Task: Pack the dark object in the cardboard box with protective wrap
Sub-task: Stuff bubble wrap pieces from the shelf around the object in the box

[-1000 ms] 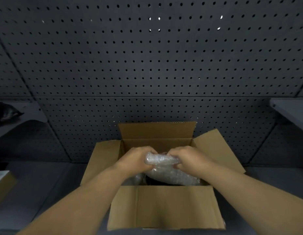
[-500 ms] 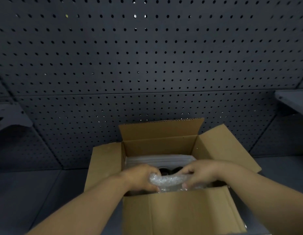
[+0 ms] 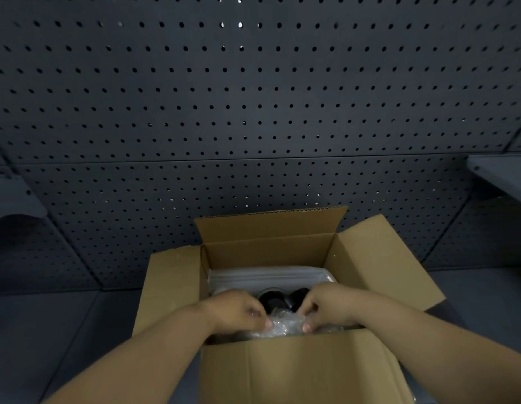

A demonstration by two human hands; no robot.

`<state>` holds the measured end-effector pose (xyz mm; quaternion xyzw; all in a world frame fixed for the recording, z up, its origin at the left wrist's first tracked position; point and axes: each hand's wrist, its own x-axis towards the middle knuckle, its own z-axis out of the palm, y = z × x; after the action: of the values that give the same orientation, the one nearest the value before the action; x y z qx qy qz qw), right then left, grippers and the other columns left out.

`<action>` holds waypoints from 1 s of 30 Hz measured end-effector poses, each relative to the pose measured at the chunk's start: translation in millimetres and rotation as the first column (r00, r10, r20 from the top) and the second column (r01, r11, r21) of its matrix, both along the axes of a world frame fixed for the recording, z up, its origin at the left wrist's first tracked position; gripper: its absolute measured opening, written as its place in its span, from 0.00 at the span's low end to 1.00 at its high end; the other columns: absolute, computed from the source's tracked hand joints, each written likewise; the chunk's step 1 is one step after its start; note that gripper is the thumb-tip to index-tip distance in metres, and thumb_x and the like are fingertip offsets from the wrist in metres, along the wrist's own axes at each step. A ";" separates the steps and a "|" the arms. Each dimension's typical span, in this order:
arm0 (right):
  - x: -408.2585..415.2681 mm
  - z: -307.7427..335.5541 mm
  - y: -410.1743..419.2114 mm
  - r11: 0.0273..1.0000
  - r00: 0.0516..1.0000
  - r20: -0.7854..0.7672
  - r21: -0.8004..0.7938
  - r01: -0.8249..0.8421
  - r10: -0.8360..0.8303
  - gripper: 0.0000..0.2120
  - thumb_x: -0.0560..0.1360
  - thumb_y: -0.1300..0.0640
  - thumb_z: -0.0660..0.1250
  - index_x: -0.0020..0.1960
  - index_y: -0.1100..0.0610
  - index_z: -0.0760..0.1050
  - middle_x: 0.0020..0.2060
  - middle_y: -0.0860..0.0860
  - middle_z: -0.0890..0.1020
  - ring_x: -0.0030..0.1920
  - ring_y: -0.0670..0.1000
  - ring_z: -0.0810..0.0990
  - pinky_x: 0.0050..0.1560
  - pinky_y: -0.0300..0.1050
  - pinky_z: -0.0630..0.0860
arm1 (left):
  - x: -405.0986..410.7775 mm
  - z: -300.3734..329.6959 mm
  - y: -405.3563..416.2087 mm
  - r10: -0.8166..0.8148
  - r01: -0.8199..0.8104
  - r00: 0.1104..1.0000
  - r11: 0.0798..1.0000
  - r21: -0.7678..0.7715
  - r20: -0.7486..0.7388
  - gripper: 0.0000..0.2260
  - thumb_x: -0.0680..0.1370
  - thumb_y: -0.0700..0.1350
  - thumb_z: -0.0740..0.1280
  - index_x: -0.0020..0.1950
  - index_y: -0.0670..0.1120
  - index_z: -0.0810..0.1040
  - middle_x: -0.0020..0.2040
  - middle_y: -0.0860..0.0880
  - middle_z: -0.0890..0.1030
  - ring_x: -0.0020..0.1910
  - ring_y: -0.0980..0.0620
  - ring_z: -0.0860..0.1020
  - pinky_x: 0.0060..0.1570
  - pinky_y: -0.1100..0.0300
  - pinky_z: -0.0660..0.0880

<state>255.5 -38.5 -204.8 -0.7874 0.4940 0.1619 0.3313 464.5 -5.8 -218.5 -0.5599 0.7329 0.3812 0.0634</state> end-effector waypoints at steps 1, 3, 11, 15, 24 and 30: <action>2.1 -3.8 0.5 1.000 1.000 -0.012 -0.019 -0.012 0.012 0.19 0.74 0.51 0.70 0.64 0.53 0.77 0.63 0.48 0.79 0.62 0.47 0.76 0.53 0.34 0.67 | -0.1 -1.2 -0.3 -0.015 0.015 1.000 1.000 -0.019 0.014 0.16 0.77 0.57 0.64 0.59 0.49 0.80 0.59 0.51 0.80 0.58 0.54 0.76 0.59 0.59 0.71; 3.7 -9.1 1.1 0.999 0.999 -0.030 -0.035 -0.037 0.036 0.20 0.74 0.51 0.70 0.65 0.53 0.77 0.63 0.48 0.79 0.62 0.48 0.76 0.54 0.35 0.68 | -0.8 -2.9 -0.7 -0.036 0.037 0.999 0.999 -0.032 0.026 0.15 0.77 0.56 0.65 0.58 0.49 0.81 0.59 0.51 0.80 0.57 0.55 0.76 0.57 0.60 0.71; -6.2 -1.4 -3.9 0.983 0.998 -0.046 0.179 -0.032 0.041 0.20 0.79 0.46 0.60 0.69 0.52 0.73 0.70 0.43 0.72 0.68 0.45 0.71 0.69 0.39 0.65 | -3.7 -9.7 -1.0 -0.123 0.131 0.986 0.989 -0.068 0.109 0.15 0.75 0.55 0.68 0.57 0.48 0.79 0.59 0.50 0.77 0.58 0.51 0.75 0.60 0.53 0.73; 0.9 -9.6 -3.2 0.996 0.997 -0.009 0.056 -0.073 0.074 0.14 0.77 0.53 0.67 0.61 0.55 0.80 0.61 0.46 0.81 0.57 0.41 0.76 0.58 0.35 0.69 | -7.3 -14.8 0.4 -0.129 0.146 0.978 0.984 -0.100 0.163 0.15 0.76 0.55 0.67 0.57 0.47 0.77 0.59 0.48 0.76 0.57 0.50 0.75 0.57 0.52 0.73; -1.7 -14.2 -4.1 0.960 0.985 -0.163 -0.278 0.000 -0.047 0.50 0.68 0.40 0.73 0.78 0.58 0.49 0.74 0.54 0.58 0.73 0.55 0.57 0.72 0.45 0.61 | -5.3 -16.6 -5.0 0.002 0.077 0.960 0.960 -0.270 0.279 0.34 0.72 0.61 0.68 0.72 0.48 0.62 0.70 0.46 0.64 0.69 0.48 0.64 0.66 0.57 0.65; 5.0 -19.2 -12.0 0.985 0.958 -0.244 -0.126 0.121 -0.149 0.56 0.71 0.40 0.70 0.77 0.65 0.35 0.77 0.57 0.39 0.78 0.56 0.44 0.77 0.44 0.50 | -6.9 -12.8 -13.3 0.008 0.081 0.909 0.977 -0.197 0.417 0.49 0.71 0.66 0.66 0.79 0.45 0.43 0.79 0.45 0.47 0.78 0.46 0.49 0.75 0.53 0.51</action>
<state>260.5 -50.5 -224.0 -0.7419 0.5928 0.2104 0.2321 457.7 -19.0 -231.2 -0.6178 0.7491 0.1725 0.1656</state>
